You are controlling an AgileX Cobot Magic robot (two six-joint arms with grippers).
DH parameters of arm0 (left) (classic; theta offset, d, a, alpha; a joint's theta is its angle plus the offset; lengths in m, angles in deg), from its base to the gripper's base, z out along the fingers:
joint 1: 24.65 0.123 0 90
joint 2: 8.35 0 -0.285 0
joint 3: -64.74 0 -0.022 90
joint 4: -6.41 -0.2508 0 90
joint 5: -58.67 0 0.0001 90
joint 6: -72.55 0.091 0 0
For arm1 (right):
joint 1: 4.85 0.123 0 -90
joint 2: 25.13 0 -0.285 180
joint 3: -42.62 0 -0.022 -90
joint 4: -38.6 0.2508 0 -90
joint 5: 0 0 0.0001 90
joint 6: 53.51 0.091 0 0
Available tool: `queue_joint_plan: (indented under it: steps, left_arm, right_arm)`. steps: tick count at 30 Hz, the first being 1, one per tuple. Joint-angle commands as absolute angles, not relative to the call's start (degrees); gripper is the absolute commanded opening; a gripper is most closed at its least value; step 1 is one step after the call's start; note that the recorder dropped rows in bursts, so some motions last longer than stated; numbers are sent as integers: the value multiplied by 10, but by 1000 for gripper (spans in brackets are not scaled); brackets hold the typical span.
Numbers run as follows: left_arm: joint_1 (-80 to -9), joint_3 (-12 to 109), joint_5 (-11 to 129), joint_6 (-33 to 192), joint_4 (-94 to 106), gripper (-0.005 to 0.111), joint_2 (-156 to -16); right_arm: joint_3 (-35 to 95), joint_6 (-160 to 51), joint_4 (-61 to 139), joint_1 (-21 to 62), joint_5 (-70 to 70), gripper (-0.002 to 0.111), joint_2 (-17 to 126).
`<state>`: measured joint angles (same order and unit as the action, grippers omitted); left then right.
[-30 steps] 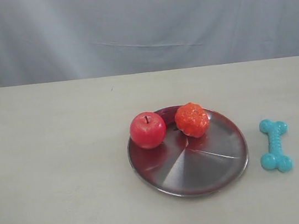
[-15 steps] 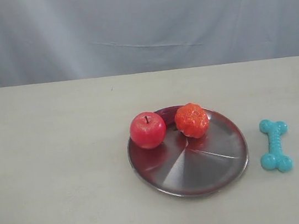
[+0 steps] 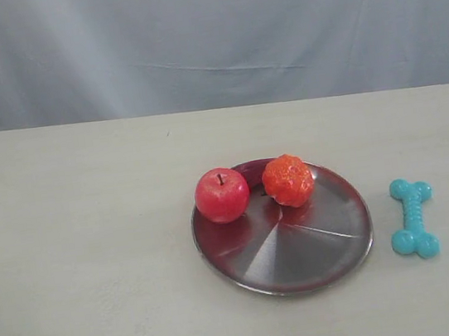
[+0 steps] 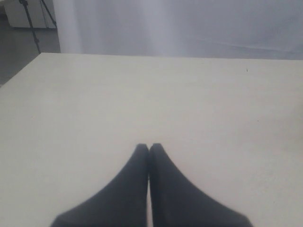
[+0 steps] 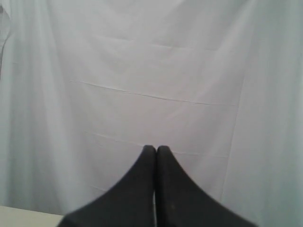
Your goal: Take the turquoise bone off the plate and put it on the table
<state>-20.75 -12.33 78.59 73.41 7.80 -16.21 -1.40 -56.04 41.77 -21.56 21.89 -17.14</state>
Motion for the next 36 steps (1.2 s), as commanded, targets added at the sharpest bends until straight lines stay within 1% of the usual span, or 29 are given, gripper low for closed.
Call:
queue_joint_plan:
  steps: [1, 16, 22, 30, 33, 36]
  left_arm:
    - [-212, -125, 783, 732, 79, 0, -161]
    - [-212, -125, 783, 732, 79, 0, -161]
    - [-212, -125, 783, 732, 79, 0, -161]
    - [-212, -125, 783, 732, 79, 0, -161]
    - [-212, -125, 783, 732, 79, 0, -161]
    - [-212, -125, 783, 732, 79, 0, -161]
  right_arm:
    - [-16, -549, 417, -213, 213, 0, -173]
    - [-23, -550, 406, -213, 233, 0, -173]
    - [-128, -549, 401, -213, 213, 0, -173]
    - [-310, -543, 422, -213, 85, 0, -173]
    - [-346, -540, 422, -213, 69, 0, -173]
    - [-346, -539, 421, -213, 88, 0, -173]
